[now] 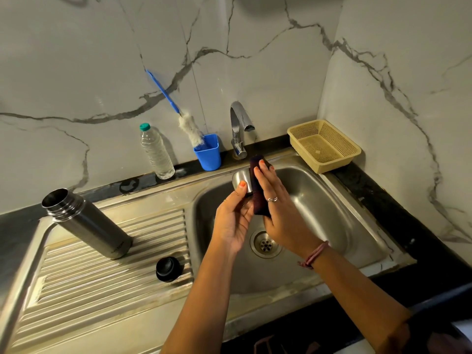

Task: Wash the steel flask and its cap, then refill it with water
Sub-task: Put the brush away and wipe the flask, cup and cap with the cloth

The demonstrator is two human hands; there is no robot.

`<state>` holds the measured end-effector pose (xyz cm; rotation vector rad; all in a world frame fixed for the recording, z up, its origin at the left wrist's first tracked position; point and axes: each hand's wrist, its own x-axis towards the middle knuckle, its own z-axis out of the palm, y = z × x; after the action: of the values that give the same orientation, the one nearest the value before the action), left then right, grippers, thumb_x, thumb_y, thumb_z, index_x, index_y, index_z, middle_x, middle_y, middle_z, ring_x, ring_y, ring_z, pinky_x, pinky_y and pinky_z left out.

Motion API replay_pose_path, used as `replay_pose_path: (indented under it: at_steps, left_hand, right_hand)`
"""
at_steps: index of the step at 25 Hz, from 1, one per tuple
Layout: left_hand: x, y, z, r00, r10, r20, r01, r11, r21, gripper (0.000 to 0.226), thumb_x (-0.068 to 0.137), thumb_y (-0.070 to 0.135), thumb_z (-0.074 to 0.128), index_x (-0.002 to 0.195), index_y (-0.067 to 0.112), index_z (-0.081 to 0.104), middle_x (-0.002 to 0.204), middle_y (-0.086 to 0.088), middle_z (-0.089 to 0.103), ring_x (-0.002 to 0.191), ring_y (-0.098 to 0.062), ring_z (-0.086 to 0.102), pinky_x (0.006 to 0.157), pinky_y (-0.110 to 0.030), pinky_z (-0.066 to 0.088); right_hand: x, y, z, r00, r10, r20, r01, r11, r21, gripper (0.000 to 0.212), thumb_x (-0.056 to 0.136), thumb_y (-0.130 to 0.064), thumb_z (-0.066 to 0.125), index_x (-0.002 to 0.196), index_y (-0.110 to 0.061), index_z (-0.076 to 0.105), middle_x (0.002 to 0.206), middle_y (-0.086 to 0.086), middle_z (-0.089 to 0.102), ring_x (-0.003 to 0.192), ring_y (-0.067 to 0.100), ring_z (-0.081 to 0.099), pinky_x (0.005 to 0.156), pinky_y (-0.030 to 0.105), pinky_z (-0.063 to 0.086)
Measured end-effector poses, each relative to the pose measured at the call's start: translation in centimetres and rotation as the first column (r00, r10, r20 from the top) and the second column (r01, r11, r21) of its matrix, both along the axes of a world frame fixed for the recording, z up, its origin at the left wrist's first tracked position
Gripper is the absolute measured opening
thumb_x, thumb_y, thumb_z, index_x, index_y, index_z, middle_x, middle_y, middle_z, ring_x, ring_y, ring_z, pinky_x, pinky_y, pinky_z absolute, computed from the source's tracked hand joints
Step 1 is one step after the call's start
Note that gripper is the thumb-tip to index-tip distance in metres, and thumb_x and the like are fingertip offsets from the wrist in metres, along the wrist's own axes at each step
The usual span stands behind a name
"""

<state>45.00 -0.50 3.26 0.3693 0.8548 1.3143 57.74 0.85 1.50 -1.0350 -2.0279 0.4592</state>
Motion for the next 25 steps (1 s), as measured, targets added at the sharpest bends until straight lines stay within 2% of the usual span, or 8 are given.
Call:
replay_pose_path:
  at_steps: [4, 8, 10, 13, 16, 18, 22, 25]
  left_hand:
    - [0.1, -0.2, 0.4, 0.997, 0.011, 0.075, -0.009, 1.000, -0.030, 0.024, 0.077, 0.022, 0.073, 0.092, 0.004, 0.073, 0.088, -0.014, 0.072, 0.081, -0.020, 0.066, 0.077, -0.025, 0.058]
    - [-0.4, 0.1, 0.2, 0.997, 0.025, 0.073, -0.024, 1.000, -0.017, 0.029, 0.080, 0.029, 0.073, 0.098, 0.006, 0.068, 0.085, -0.011, 0.071, 0.073, -0.018, 0.068, 0.071, -0.025, 0.058]
    - [-0.8, 0.2, 0.0, 0.994, -0.001, 0.106, 0.003, 1.000, -0.023, 0.030, 0.084, 0.028, 0.072, 0.101, 0.004, 0.067, 0.088, -0.013, 0.071, 0.075, -0.019, 0.070, 0.074, -0.025, 0.058]
    - [-1.6, -0.1, -0.3, 0.984, -0.008, 0.177, 0.014, 0.999, -0.031, 0.049, 0.085, 0.030, 0.072, 0.120, -0.003, 0.061, 0.103, -0.018, 0.071, 0.089, -0.023, 0.071, 0.081, -0.028, 0.060]
    - [-2.7, -0.2, -0.2, 0.981, 0.019, 0.196, -0.011, 0.999, -0.039, 0.059, 0.081, 0.033, 0.072, 0.127, -0.002, 0.057, 0.114, -0.022, 0.069, 0.096, -0.026, 0.072, 0.077, -0.029, 0.061]
    - [-4.0, -0.1, -0.1, 0.994, 0.027, 0.101, -0.022, 0.998, -0.051, 0.058, 0.080, 0.034, 0.072, 0.125, 0.001, 0.057, 0.114, -0.023, 0.069, 0.097, -0.026, 0.072, 0.079, -0.029, 0.061]
    - [-7.7, 0.0, -0.1, 0.967, 0.052, -0.248, -0.078, 0.992, -0.096, 0.063, 0.072, 0.037, 0.078, 0.121, 0.004, 0.056, 0.106, -0.019, 0.072, 0.092, -0.022, 0.069, 0.075, -0.026, 0.058]
    - [-10.7, 0.0, -0.8, 0.822, 0.058, -0.566, -0.155, 0.980, -0.126, 0.078, 0.064, 0.041, 0.086, 0.122, 0.008, 0.047, 0.109, -0.012, 0.067, 0.101, -0.023, 0.067, 0.086, -0.034, 0.057]
  right_hand:
    - [0.3, 0.1, 0.5, 0.984, 0.014, -0.176, -0.048, 0.981, -0.189, 0.083, 0.080, 0.015, 0.049, 0.151, -0.009, 0.012, 0.158, 0.005, 0.014, 0.146, 0.014, 0.014, 0.116, 0.037, 0.025]
    - [-1.0, 0.0, 0.1, 0.999, -0.013, -0.029, 0.011, 0.998, -0.055, 0.086, 0.082, 0.010, 0.056, 0.151, -0.012, 0.010, 0.159, 0.002, 0.006, 0.147, 0.017, 0.005, 0.116, 0.039, 0.027]
    - [-1.1, 0.4, -0.2, 0.997, -0.018, -0.071, 0.013, 0.997, -0.083, 0.087, 0.081, 0.011, 0.057, 0.151, -0.013, 0.010, 0.159, 0.002, 0.008, 0.147, 0.015, 0.008, 0.115, 0.036, 0.028]
    - [-1.0, 0.8, -0.7, 0.990, 0.024, -0.138, -0.046, 0.986, -0.163, 0.087, 0.080, 0.014, 0.054, 0.151, -0.014, 0.012, 0.158, 0.002, 0.015, 0.145, 0.015, 0.017, 0.115, 0.032, 0.029]
    - [-0.9, 1.1, -1.5, 0.989, 0.017, -0.145, -0.063, 0.946, -0.319, 0.087, 0.082, 0.013, 0.049, 0.150, -0.028, 0.015, 0.153, 0.001, 0.029, 0.135, 0.016, 0.039, 0.109, 0.034, 0.039]
    - [-1.1, 1.3, -2.2, 0.987, -0.035, -0.156, -0.033, 0.912, -0.408, 0.084, 0.083, 0.013, 0.047, 0.149, -0.032, 0.019, 0.150, 0.000, 0.035, 0.132, 0.013, 0.043, 0.108, 0.038, 0.040]
    - [-2.8, 1.4, -2.2, 0.967, -0.097, -0.237, -0.040, 0.857, -0.513, 0.076, 0.084, 0.014, 0.045, 0.149, -0.020, 0.025, 0.149, 0.002, 0.037, 0.135, 0.012, 0.037, 0.113, 0.035, 0.033]
    - [-4.1, 1.5, -2.0, 0.948, -0.186, -0.259, -0.002, 0.808, -0.589, 0.070, 0.088, 0.007, 0.045, 0.147, -0.027, 0.029, 0.140, 0.007, 0.046, 0.109, 0.015, 0.056, 0.088, 0.026, 0.051]
